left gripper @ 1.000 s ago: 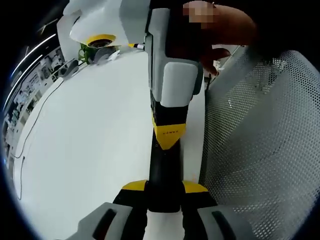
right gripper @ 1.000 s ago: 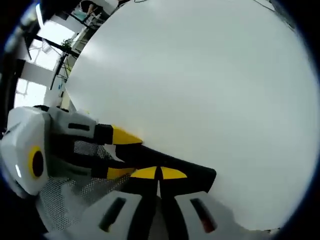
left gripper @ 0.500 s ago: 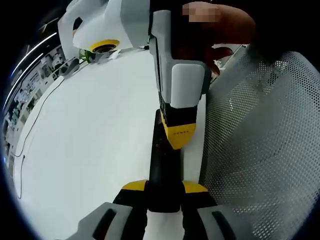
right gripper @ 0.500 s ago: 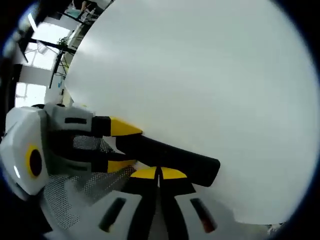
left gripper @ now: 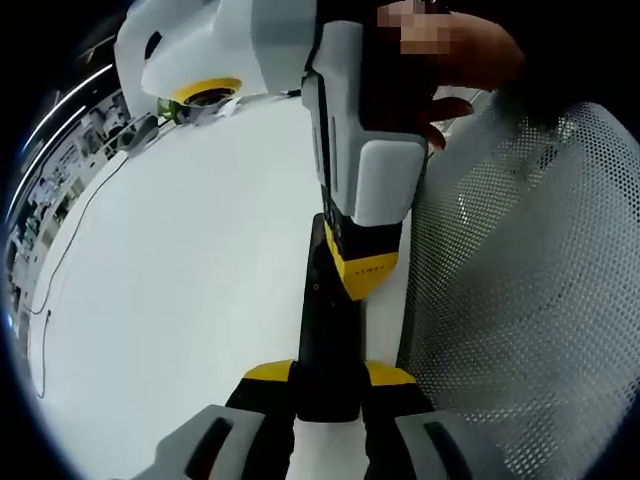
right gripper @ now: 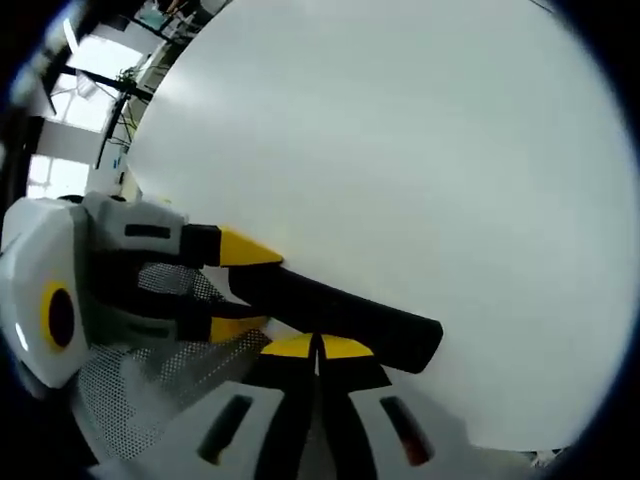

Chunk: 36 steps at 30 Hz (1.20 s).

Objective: Press the specified remote control buttons in sequence, fully releasing each button before pressing the next.

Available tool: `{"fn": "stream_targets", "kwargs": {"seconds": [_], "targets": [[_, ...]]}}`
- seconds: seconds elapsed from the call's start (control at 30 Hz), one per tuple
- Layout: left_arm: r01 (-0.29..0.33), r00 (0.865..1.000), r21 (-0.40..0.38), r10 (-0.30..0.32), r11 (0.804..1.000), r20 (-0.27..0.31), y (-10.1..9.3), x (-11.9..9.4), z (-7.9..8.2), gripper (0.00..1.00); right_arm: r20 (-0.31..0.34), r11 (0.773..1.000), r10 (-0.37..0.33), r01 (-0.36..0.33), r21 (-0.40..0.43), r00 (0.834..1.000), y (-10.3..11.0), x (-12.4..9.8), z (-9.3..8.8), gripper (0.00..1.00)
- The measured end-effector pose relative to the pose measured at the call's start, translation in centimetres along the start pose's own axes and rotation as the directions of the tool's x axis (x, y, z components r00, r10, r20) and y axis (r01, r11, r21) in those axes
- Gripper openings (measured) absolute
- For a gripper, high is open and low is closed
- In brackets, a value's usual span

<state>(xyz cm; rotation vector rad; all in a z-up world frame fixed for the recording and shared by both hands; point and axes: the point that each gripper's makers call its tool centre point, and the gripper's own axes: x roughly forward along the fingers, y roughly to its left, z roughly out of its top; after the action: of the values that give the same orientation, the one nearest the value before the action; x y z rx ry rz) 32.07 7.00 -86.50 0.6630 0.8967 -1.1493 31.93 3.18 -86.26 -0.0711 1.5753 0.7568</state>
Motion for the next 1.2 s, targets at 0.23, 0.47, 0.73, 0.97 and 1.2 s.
{"fn": "stream_targets", "kwargs": {"seconds": [0.23,0.47,0.73,0.97,1.2], "targets": [[-0.003,1.000,-0.006,0.003,1.000,-0.024,0.0,-0.4,-0.8,0.25,0.004,1.000,0.016,-0.016,0.021,1.000,0.0,0.0,0.0,0.00],[0.000,0.999,-0.003,0.000,1.000,-0.039,0.0,-0.9,-1.6,0.25,0.005,1.000,0.017,-0.017,0.014,1.000,0.0,0.0,0.0,0.00],[0.008,0.999,0.005,-0.008,1.000,-0.054,0.1,-0.8,-1.5,0.24,0.008,0.997,0.045,-0.046,0.055,0.999,-0.1,-0.4,0.2,0.00],[0.005,0.999,0.008,-0.005,1.000,-0.032,0.2,-0.4,-0.8,0.24,0.083,0.994,0.076,-0.082,0.075,0.994,0.0,-1.0,1.4,0.00],[0.004,1.000,0.017,-0.004,1.000,-0.022,0.2,-0.2,-0.5,0.24,0.077,0.995,0.057,-0.063,0.076,0.995,-0.3,-0.8,1.3,0.00]]}}
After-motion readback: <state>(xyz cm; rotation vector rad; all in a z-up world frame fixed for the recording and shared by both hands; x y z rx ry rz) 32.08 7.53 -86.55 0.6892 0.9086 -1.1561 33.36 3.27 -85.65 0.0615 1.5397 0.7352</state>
